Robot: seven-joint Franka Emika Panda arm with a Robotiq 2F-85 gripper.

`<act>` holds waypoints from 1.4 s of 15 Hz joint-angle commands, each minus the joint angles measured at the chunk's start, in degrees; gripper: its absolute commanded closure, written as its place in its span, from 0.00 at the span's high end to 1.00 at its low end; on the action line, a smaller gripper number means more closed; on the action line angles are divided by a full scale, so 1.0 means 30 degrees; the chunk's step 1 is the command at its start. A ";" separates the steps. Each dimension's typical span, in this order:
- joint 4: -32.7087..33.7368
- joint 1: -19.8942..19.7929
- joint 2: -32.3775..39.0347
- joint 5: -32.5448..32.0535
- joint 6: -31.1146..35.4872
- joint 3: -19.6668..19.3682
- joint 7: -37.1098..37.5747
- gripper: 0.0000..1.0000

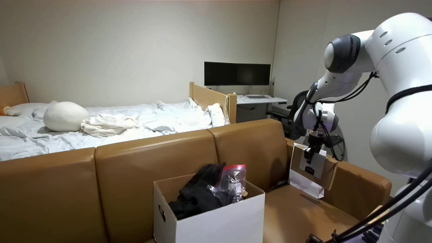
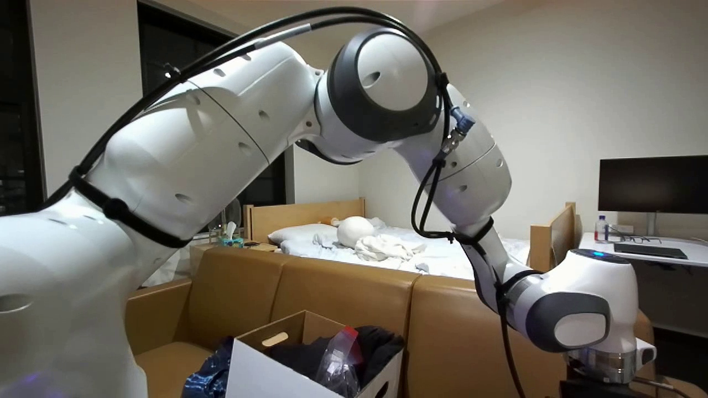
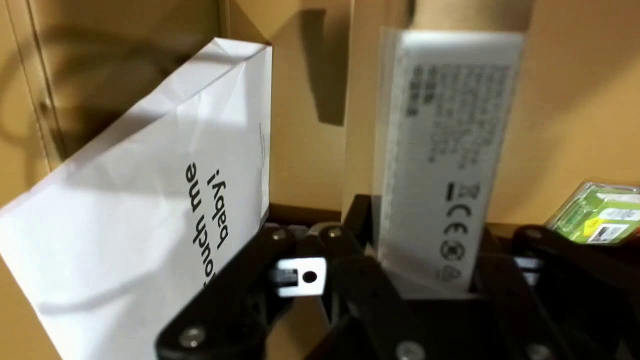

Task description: Pick the box in the white box and put it on the couch

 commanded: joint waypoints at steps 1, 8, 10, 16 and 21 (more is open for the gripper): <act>0.1867 -0.1347 0.1037 -0.0557 0.0675 0.1453 -0.0041 0.08; 0.3176 -0.2208 0.1702 -0.0928 0.0411 0.2275 0.0091 0.67; 0.3298 -0.2331 0.1613 -0.1103 0.0429 0.2320 0.0116 0.80; 0.2994 -0.2775 0.0523 -0.0645 -0.0219 0.3201 -0.0026 1.00; 0.0406 -0.3846 -0.3422 0.1351 -0.4962 0.6661 -0.1569 1.00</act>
